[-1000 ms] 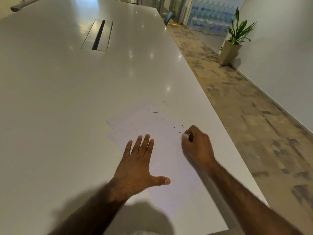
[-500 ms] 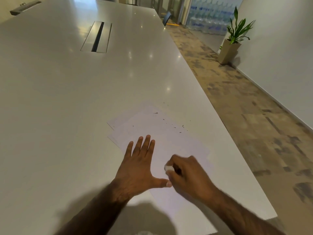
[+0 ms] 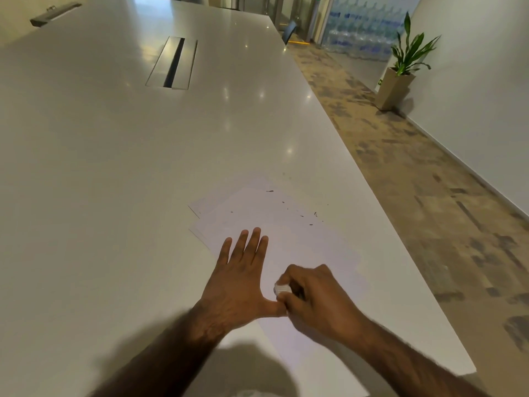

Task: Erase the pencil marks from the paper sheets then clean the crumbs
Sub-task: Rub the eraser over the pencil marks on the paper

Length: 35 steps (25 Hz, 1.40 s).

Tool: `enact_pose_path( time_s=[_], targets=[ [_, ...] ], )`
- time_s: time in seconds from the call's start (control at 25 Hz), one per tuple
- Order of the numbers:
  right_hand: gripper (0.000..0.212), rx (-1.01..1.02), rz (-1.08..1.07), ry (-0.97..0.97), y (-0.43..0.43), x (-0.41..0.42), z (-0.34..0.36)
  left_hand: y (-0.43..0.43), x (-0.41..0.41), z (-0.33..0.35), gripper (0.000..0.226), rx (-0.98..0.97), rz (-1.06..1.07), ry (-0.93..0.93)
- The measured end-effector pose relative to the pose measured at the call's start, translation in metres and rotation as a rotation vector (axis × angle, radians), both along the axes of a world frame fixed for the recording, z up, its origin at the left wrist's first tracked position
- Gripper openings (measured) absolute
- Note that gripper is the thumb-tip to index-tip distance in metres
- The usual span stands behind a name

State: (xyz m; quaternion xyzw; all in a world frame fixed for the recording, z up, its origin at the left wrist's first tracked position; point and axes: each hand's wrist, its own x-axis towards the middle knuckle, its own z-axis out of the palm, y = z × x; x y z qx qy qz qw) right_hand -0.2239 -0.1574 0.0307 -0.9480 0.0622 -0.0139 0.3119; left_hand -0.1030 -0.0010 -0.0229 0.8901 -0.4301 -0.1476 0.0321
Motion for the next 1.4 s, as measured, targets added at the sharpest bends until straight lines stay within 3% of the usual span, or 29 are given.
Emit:
enact_pose_path(
  time_s=[0.12,0.28,0.44,0.52,0.64,0.76,0.84,0.96,1.08,1.2,1.28,1.4],
  targets=[
    [0.011,0.05,-0.203,0.008,-0.009,0.003,0.004,-0.002,0.001,0.0,0.142,-0.003,0.014,0.036],
    [0.009,0.087,-0.08,0.099,0.001,-0.003,0.004,0.001,0.0,0.001,0.136,-0.004,0.01,0.027],
    [0.014,0.047,-0.45,-0.02,-0.02,0.021,0.004,-0.001,0.0,0.005,0.143,-0.011,0.018,0.05],
    [0.012,0.035,-0.363,-0.053,0.001,0.022,-0.004,0.001,-0.001,0.004,0.138,-0.015,0.007,0.026],
    [0.014,-0.149,-0.136,-0.095,0.027,0.014,-0.016,0.001,-0.001,0.003,0.125,-0.012,0.004,-0.005],
    [0.019,-0.282,-0.371,-0.118,-0.022,0.045,-0.005,-0.002,0.0,0.005,0.139,0.004,0.017,0.037],
    [0.016,-0.207,-0.515,-0.072,-0.044,0.057,0.004,-0.002,-0.001,0.005,0.143,0.0,0.023,0.044],
    [0.014,-0.091,-0.431,-0.104,-0.015,0.051,-0.012,-0.001,-0.002,0.005,0.141,-0.012,0.023,0.052],
    [0.016,-0.289,-0.295,-0.144,0.011,0.029,-0.025,-0.002,-0.002,0.005,0.137,-0.002,0.017,0.03],
    [0.013,-0.428,-0.445,-0.084,-0.038,0.045,-0.013,-0.002,-0.001,0.005,0.14,-0.002,0.021,0.049],
    [0.014,-0.367,-0.567,-0.053,-0.06,0.052,-0.002,-0.001,-0.001,0.005,0.14,-0.017,0.019,0.046],
    [0.018,-0.256,-0.462,-0.162,-0.015,0.051,-0.014,-0.001,-0.002,0.003,0.141,-0.02,0.022,0.052]
  ],
)
